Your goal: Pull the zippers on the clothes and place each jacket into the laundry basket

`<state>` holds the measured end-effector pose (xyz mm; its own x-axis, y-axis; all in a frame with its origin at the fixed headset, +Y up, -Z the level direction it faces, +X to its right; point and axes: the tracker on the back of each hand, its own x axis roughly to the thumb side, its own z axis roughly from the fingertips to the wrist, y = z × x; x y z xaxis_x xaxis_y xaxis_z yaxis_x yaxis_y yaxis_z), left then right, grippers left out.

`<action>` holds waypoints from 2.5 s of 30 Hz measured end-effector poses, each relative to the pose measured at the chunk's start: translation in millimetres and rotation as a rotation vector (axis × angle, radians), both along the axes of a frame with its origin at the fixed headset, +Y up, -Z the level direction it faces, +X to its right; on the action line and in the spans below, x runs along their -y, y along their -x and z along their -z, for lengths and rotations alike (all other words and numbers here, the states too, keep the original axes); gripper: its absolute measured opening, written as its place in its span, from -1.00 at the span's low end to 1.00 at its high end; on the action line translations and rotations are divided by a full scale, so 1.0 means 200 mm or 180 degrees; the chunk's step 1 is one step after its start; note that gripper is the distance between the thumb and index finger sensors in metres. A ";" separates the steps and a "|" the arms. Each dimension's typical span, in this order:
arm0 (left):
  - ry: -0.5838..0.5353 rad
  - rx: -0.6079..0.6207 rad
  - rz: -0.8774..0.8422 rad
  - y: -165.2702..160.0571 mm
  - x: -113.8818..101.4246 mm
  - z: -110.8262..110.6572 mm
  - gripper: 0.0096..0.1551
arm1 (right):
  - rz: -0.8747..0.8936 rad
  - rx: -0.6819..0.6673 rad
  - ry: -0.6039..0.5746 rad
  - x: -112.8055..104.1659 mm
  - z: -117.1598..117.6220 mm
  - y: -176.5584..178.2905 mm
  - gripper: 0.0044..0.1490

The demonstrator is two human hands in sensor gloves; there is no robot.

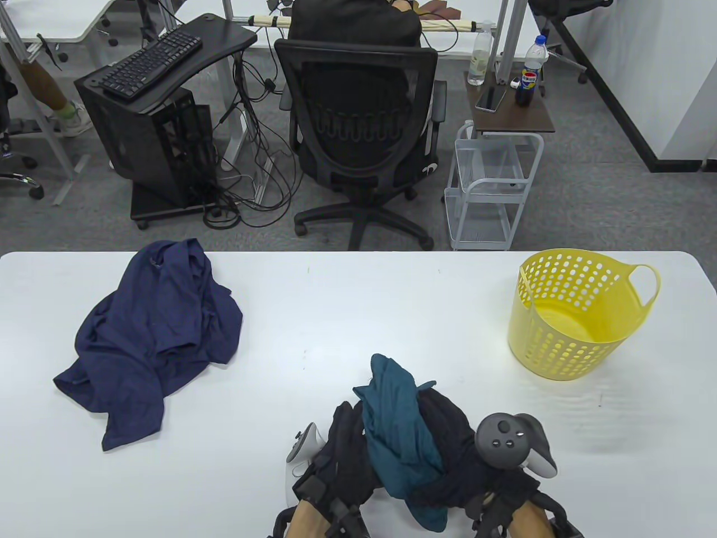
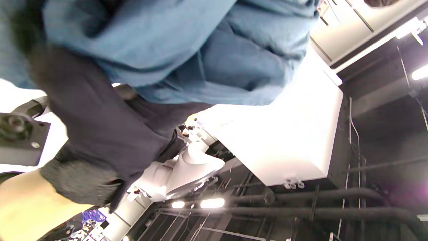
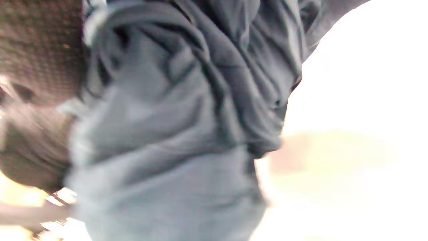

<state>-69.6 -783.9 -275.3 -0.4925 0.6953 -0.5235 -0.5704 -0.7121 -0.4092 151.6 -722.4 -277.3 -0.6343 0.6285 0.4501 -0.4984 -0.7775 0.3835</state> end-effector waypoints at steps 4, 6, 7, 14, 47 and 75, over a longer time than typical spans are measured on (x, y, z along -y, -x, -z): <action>-0.0034 0.0053 0.0110 -0.01 0.00 0.00 0.17 | -0.0587 0.0611 -0.1032 -0.03 -0.02 0.03 0.35; -0.0248 0.0029 0.0410 -0.01 -0.03 0.01 0.17 | -0.0586 0.0742 -0.1256 -0.04 -0.01 0.02 0.18; -0.0381 0.0008 0.0583 0.00 -0.04 0.02 0.18 | -0.0488 0.0837 -0.1332 -0.04 -0.02 0.00 0.09; -0.1494 -0.0463 0.2138 0.12 -0.17 0.08 0.00 | 0.0124 0.1429 -0.1989 -0.13 -0.05 -0.11 -0.13; -0.2304 -0.1415 0.4977 0.35 -0.24 0.14 -0.11 | -0.0571 0.3534 -0.0898 -0.36 0.48 -0.97 -0.19; -0.2439 -0.1307 0.4982 0.30 -0.24 0.12 -0.12 | -0.0306 0.1768 -0.1783 -0.60 -0.03 -0.09 -0.17</action>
